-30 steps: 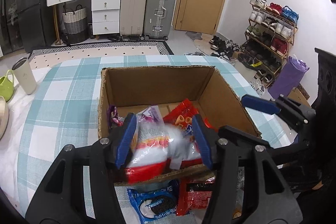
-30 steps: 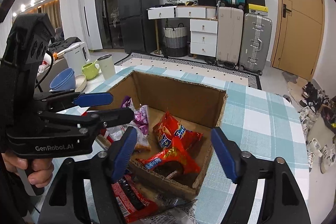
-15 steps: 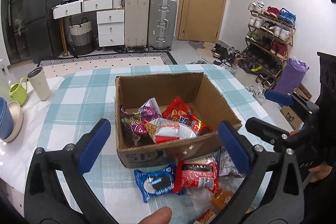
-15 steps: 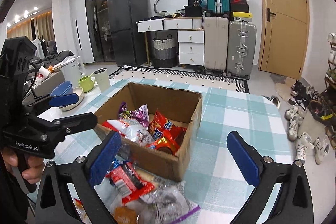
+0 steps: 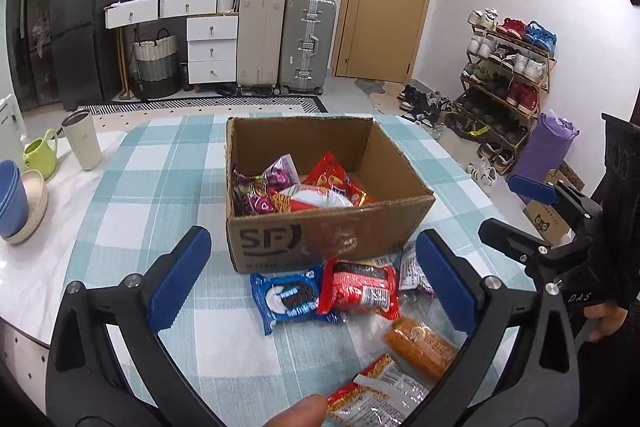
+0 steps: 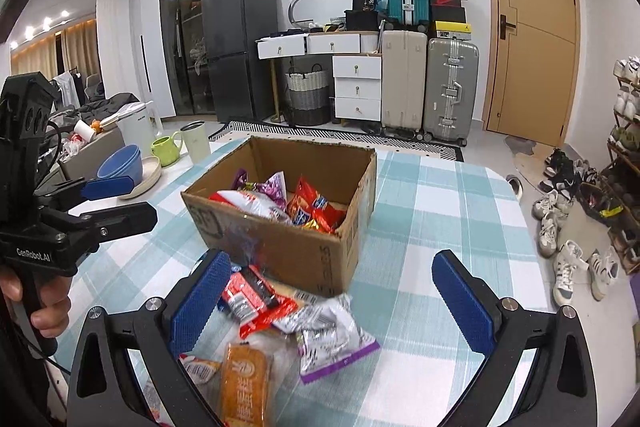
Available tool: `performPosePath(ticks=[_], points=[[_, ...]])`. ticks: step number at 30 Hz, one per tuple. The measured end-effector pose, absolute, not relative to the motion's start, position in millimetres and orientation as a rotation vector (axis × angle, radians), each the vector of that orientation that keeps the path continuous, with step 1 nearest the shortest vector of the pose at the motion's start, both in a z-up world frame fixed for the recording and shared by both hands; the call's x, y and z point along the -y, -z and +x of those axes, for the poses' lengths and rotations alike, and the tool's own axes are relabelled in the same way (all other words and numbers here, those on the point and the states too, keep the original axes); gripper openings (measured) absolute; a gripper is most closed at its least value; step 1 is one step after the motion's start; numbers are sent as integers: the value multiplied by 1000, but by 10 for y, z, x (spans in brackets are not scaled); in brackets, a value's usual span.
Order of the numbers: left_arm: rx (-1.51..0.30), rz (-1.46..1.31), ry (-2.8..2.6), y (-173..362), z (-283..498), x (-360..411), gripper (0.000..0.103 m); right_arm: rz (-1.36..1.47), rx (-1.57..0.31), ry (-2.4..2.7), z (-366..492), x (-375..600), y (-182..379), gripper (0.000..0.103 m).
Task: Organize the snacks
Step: 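Withdraw both tools from the box toward the remaining snacks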
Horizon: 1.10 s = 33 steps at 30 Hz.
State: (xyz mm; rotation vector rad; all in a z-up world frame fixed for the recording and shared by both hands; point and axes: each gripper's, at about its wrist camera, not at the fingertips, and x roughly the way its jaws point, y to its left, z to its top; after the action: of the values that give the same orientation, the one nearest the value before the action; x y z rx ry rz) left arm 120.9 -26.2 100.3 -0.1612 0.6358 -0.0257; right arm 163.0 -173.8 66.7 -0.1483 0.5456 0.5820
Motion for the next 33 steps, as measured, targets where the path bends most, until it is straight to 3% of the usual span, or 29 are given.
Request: performPosePath(ticks=[33], points=[[-703,-123,18,-555,662,457,102,-158,-596,-597,1289,1859,-240,102]])
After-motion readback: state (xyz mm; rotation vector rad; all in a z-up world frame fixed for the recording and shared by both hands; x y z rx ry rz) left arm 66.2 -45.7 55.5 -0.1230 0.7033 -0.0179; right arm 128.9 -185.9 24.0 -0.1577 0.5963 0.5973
